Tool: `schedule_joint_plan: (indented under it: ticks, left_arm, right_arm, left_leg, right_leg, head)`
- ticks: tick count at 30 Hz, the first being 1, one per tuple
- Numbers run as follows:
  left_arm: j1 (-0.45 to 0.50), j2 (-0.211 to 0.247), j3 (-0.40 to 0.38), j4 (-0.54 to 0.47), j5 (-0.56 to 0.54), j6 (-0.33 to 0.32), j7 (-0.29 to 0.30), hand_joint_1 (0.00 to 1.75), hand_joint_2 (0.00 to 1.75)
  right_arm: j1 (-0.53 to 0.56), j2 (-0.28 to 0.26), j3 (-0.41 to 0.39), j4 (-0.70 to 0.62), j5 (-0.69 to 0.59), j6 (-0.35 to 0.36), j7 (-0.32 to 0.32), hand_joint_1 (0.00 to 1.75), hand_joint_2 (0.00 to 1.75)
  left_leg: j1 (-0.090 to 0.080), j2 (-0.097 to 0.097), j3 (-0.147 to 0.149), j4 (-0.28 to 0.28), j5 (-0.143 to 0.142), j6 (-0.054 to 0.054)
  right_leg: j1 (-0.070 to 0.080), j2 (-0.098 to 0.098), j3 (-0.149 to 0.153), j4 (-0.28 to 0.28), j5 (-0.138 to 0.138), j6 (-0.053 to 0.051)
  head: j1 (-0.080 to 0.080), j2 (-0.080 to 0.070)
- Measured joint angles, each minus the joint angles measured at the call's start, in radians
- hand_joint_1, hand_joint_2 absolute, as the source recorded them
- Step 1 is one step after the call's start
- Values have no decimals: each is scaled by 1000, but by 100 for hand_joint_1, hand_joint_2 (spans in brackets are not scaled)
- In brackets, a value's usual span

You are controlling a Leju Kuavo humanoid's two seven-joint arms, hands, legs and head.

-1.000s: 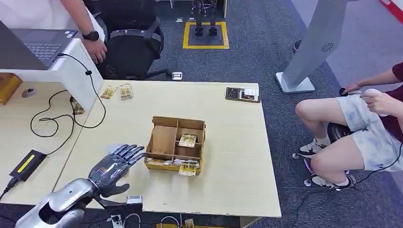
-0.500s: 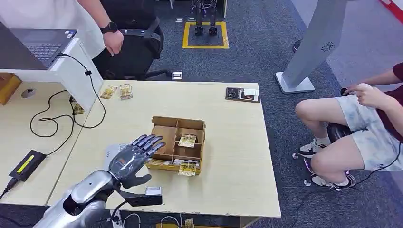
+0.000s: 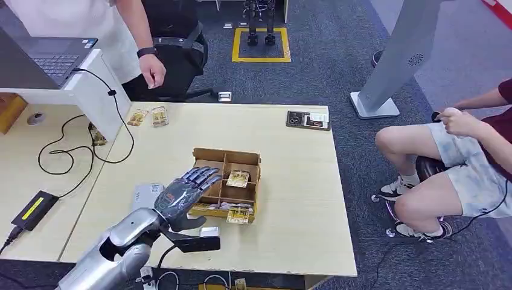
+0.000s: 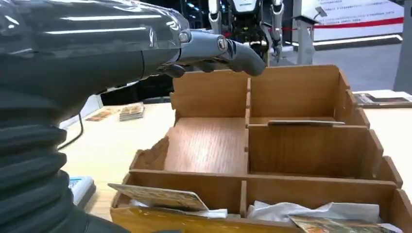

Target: Pass the card to the sensor for recognition and then transmit it.

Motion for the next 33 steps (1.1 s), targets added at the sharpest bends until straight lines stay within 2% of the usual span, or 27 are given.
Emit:
schedule_joint_plan:
  ticks: [14, 21, 22, 23, 24, 33]
  left_arm:
    - [-26, -32, -8, 71, 10, -13, 10, 0, 175]
    - [-37, -37, -26, 127, -62, 11, 48, 0, 175]
    - [-37, -38, -26, 130, -68, 18, 53, 7, 175]
    - [-37, -39, -26, 133, -73, 22, 54, 140, 175]
    - [-37, -40, -26, 135, -76, 26, 54, 175, 175]
    - [-21, -49, -26, 137, -100, 73, 46, 175, 175]
  right_arm:
    - [-8, -5, 17, 13, 0, -1, 6, 0, 175]
    - [-11, -5, 21, 19, -3, -3, 8, 0, 175]
    - [-10, -5, 21, 20, -3, -3, 6, 0, 175]
    - [-10, -5, 21, 20, -3, -3, 4, 0, 175]
    - [-9, -5, 21, 21, -3, -3, 3, 0, 175]
    - [-3, -5, 21, 21, -3, -1, -6, 0, 175]
  left_leg:
    - [0, 0, 0, 0, 0, 0]
    - [0, 0, 0, 0, 0, 0]
    - [0, 0, 0, 0, 0, 0]
    - [0, 0, 0, 0, 0, 0]
    - [0, 0, 0, 0, 0, 0]
    - [0, 0, -1, 0, 0, 0]
  right_leg:
    - [0, 0, 0, 0, 0, 0]
    - [0, 0, 0, 0, 0, 0]
    - [0, 0, 0, 0, 0, 0]
    - [0, 0, 0, 0, 0, 0]
    - [0, 0, 0, 0, 0, 0]
    - [0, 0, 0, 0, 0, 0]
  head:
    - [0, 0]
    - [0, 0]
    - [0, 0]
    - [0, 0]
    - [0, 0]
    - [0, 0]
